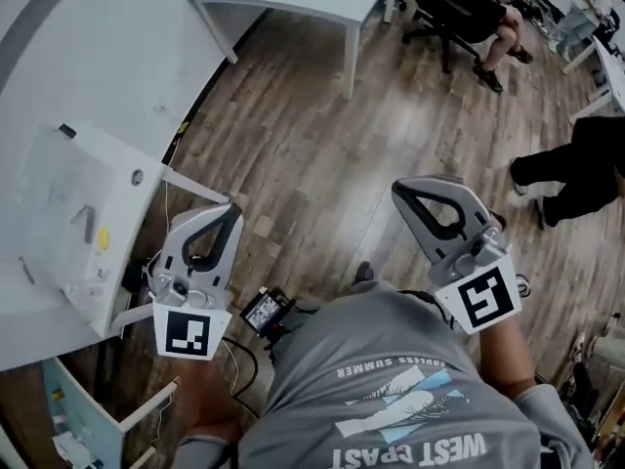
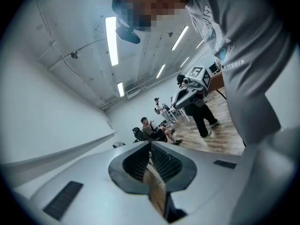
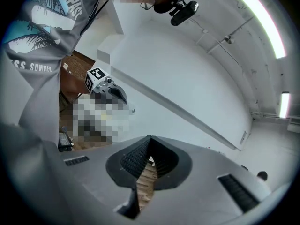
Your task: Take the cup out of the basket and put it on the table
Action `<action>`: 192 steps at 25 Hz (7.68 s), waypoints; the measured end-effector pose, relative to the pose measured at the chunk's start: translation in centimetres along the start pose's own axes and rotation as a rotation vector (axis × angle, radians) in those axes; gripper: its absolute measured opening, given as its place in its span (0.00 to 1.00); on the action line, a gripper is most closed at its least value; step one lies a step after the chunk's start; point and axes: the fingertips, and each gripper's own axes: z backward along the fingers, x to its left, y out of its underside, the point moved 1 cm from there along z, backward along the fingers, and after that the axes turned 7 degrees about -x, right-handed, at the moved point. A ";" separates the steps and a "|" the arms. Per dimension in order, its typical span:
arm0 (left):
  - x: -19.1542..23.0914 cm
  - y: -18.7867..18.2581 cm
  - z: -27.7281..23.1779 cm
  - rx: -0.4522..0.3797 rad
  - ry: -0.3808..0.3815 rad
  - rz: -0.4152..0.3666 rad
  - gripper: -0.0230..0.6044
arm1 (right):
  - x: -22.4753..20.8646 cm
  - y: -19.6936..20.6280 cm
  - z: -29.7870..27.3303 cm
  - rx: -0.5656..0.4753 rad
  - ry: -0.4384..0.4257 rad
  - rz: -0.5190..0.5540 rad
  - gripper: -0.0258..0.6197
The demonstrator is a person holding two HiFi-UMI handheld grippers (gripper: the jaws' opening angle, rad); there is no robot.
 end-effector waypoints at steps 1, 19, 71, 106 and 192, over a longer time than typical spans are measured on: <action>0.1 0.4 -1.2 0.016 -0.002 -0.006 0.08 | -1.3 0.9 -0.1 -0.012 0.006 -0.003 0.06; 10.8 9.0 -10.8 0.037 -0.059 -0.024 0.08 | -10.7 6.7 -13.6 0.040 -0.047 0.189 0.06; 35.5 24.0 -24.8 0.426 -0.555 0.013 0.08 | -33.4 13.0 -50.9 -0.374 -0.551 0.337 0.06; 45.9 30.4 -17.0 0.958 -0.900 -0.083 0.08 | -27.4 2.3 -74.5 -0.827 -1.024 0.429 0.06; 40.5 35.5 22.8 1.630 -1.908 0.475 0.08 | 52.2 -12.6 -105.1 -0.479 -1.948 1.492 0.16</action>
